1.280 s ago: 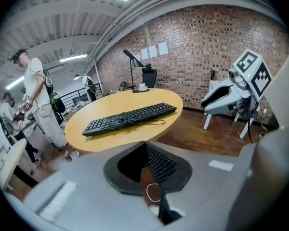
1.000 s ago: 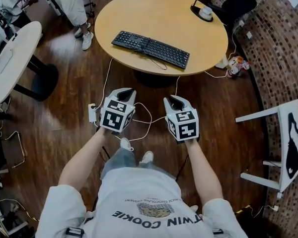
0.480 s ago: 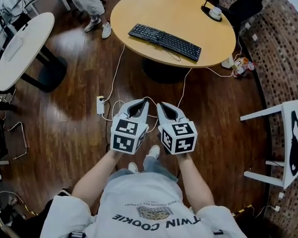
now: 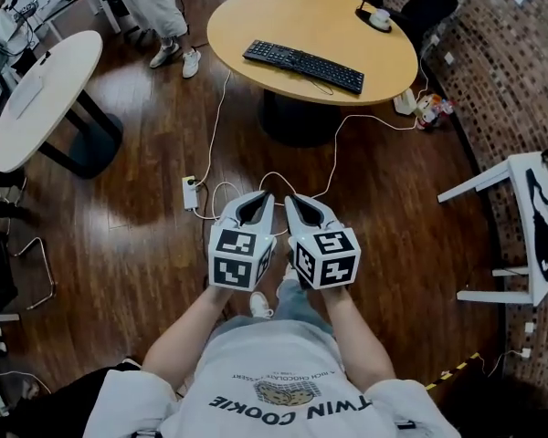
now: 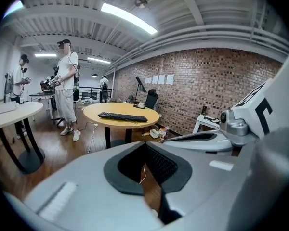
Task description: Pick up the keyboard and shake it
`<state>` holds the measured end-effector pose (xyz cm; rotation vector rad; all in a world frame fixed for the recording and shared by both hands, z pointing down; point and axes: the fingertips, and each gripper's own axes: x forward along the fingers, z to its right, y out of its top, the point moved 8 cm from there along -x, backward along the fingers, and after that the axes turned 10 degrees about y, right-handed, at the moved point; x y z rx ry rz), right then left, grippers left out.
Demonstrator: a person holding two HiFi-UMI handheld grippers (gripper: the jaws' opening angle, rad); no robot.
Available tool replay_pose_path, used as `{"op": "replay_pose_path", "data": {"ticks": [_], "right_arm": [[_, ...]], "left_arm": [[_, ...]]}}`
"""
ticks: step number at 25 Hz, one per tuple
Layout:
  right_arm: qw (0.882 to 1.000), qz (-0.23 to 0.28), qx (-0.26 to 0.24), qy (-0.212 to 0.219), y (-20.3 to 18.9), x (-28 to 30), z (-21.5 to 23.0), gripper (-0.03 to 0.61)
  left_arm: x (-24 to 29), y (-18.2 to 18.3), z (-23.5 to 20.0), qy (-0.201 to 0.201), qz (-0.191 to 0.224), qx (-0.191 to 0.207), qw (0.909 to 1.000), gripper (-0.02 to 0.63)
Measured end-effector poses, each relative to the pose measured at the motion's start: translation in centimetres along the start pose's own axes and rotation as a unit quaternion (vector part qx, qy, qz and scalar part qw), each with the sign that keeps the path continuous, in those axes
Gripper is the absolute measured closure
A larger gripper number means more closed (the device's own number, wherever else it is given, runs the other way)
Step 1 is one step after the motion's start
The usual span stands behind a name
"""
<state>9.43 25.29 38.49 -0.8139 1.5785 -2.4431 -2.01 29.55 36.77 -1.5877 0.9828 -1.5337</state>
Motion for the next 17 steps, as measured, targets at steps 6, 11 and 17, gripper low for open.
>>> {"op": "replay_pose_path", "data": {"ticks": [6, 11, 17], "right_arm": [[1.000, 0.003, -0.002, -0.009, -0.2, -1.8, -3.6, 0.577], [1.000, 0.002, -0.003, -0.007, -0.8, -2.7, -5.8, 0.578], [1.000, 0.008, 0.007, -0.006, -0.3, -2.7, -6.9, 0.578]], "left_arm": [[-3.3, -0.3, 0.1, -0.012, 0.004, -0.001, 0.9999, 0.606], [-5.1, -0.7, 0.0, -0.023, 0.007, -0.008, 0.9997, 0.606], [-6.2, -0.3, -0.3, -0.030, 0.008, -0.005, 0.9995, 0.606]]}}
